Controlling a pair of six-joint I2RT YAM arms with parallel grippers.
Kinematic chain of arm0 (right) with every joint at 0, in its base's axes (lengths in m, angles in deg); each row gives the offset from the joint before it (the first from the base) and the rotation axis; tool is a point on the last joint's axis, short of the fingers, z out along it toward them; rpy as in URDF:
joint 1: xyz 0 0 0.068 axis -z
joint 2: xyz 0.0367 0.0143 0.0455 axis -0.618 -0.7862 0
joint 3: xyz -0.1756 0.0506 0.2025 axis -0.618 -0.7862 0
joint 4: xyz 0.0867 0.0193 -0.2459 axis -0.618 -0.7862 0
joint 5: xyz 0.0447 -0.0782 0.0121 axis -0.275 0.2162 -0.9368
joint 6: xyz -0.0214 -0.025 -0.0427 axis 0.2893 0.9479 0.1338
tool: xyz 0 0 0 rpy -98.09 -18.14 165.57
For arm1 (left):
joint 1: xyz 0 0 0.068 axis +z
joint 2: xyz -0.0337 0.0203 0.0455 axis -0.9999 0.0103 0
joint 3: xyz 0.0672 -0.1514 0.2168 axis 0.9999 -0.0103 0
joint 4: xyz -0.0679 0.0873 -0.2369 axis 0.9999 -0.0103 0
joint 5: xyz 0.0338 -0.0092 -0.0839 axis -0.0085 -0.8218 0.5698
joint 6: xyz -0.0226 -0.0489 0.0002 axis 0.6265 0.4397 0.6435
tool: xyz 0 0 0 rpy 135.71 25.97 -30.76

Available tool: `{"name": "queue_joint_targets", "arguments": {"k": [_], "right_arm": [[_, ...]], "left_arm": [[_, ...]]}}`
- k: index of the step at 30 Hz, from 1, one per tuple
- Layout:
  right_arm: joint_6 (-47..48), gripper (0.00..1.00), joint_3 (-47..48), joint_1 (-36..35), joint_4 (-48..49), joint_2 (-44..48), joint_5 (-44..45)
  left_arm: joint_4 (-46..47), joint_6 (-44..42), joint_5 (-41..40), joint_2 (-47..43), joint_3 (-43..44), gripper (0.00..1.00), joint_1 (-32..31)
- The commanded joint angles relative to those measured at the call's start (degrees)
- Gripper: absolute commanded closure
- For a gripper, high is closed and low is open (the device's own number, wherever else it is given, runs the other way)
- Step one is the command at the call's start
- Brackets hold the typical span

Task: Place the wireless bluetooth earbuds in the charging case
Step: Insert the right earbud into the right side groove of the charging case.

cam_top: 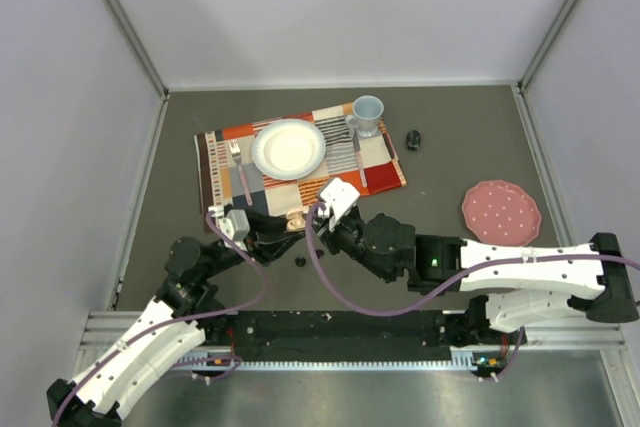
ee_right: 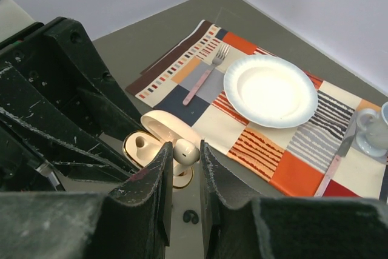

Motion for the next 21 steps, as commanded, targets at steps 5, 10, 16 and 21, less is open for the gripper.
{"name": "queue_joint_targets", "arguments": {"k": [5,10,16,21], "right_arm": [[1.7,1.0,1.0,-0.9,1.0,-1.8,2.5],[2.4,1.0,0.6,-0.9,0.9,-2.0,3.1],[4.1,1.0,0.3,-2.0,1.1,-2.6,2.4],[4.5,1.0,0.2,-2.5,1.3,-3.7,2.5]], "left_arm": [[2.5,-0.7,-0.5,-0.8,0.5,1.0,-0.2],[2.5,-0.7,-1.2,-1.0,0.4,1.0,-0.2],[2.7,0.0,-2.7,-1.1,0.5,1.0,-0.2],[2.8,0.6,-3.5,-1.1,0.5,1.0,-0.2]]}}
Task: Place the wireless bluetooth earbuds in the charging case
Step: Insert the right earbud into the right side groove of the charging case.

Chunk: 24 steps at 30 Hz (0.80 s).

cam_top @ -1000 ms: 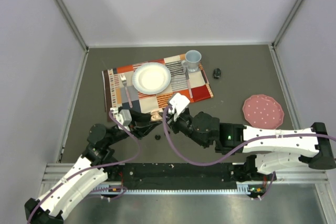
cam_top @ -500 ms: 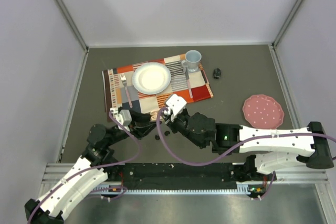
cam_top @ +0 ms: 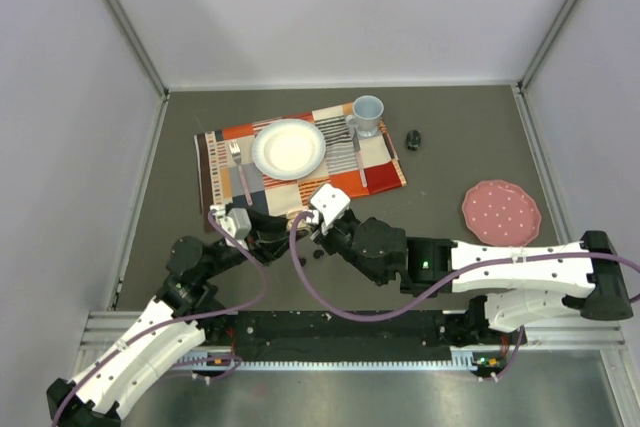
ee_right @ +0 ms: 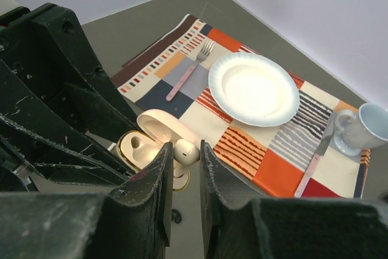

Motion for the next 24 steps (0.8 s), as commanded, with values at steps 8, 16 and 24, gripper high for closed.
{"name": "queue_joint_targets", "arguments": {"k": [8,16,24], "right_arm": [[1.6,1.0,-0.2,-2.2,0.4,-1.5,1.2],[3.1,1.0,-1.0,-3.1,1.5,-1.6,1.9],[2.4,1.0,-0.7,-3.0,1.7,-2.4,2.3]], "left_arm": [[3.8,0.9,-3.7,-1.3,0.5,1.0,0.0],[4.1,1.4,-4.7,-1.6,0.4,1.0,0.0],[4.1,1.4,-4.2,-1.5,0.4,1.0,0.0]]}}
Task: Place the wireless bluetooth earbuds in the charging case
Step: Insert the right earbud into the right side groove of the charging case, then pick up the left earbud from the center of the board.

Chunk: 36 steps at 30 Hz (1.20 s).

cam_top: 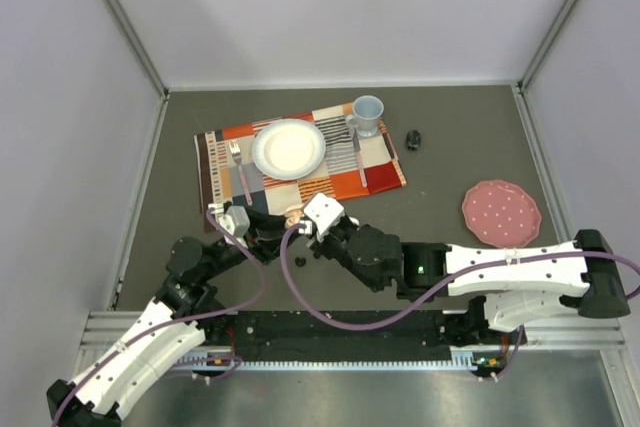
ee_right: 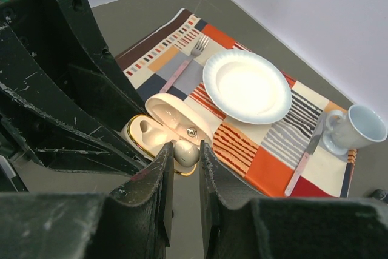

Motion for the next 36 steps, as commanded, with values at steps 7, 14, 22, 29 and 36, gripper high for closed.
{"name": "queue_joint_targets", "arguments": {"k": [7,14,22,29,36], "right_arm": [[-2.7,0.69,0.9,-1.2,0.4,-1.0,1.6],[-4.9,0.48,2.1,-1.0,1.1,1.3,0.9],[-8.4,0.32,1.8,1.7,2.6,7.9,-3.1],[-16.3,0.31,0.9,7.0,0.3,15.1,-2.8],[-31.4,0.31,0.6,16.6,-12.0,17.1,-4.7]], "left_arm": [[4.9,-0.2,-1.4,-1.3,0.4,1.0,0.1],[3.8,-0.8,-1.7,-2.2,0.4,1.0,0.1],[2.7,-1.4,-2.2,-2.7,0.3,1.0,0.1],[0.6,-3.0,-5.7,-3.7,0.1,1.0,0.1],[-3.9,-4.2,-13.0,-8.3,1.2,1.0,0.1]]}}
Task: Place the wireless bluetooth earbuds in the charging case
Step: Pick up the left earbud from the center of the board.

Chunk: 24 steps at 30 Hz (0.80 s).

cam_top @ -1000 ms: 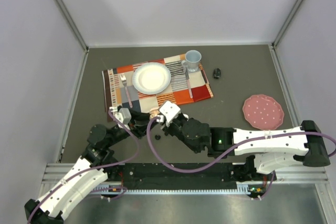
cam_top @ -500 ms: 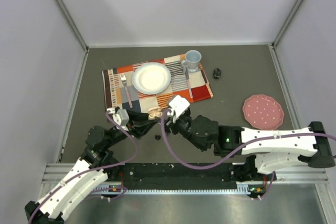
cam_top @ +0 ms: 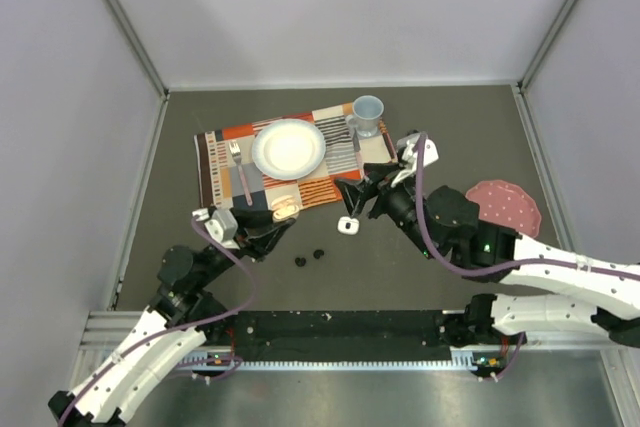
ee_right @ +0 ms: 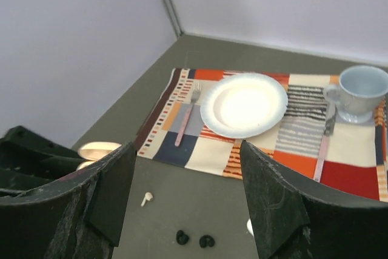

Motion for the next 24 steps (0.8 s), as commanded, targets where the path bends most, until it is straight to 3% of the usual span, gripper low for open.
{"name": "queue_joint_targets", "arguments": {"k": [1,6,11,14,24], "right_arm": [[-12.5,0.31,-0.1,6.7,-9.4,0.9,-4.0],[-21.0,0.32,-1.6,13.0,-16.2,-0.7,-11.5],[-29.2,0.31,-0.7,13.2,-20.5,-6.9,-9.7],[-34.6,0.29,0.6,13.2,-22.8,-11.2,-9.7],[-42.9,0.3,8.1,13.2,-25.0,-28.1,-20.6]], "left_arm": [[-2.2,-1.5,-8.5,-3.3,1.6,1.0,0.1],[-9.6,-2.0,-16.9,-7.8,3.2,1.0,0.1],[-12.4,-0.7,-26.4,-12.3,2.4,1.0,0.1],[-14.9,-0.8,-27.7,-14.3,3.1,1.0,0.1],[-22.7,-1.5,-36.9,-16.7,7.8,1.0,0.1]]}}
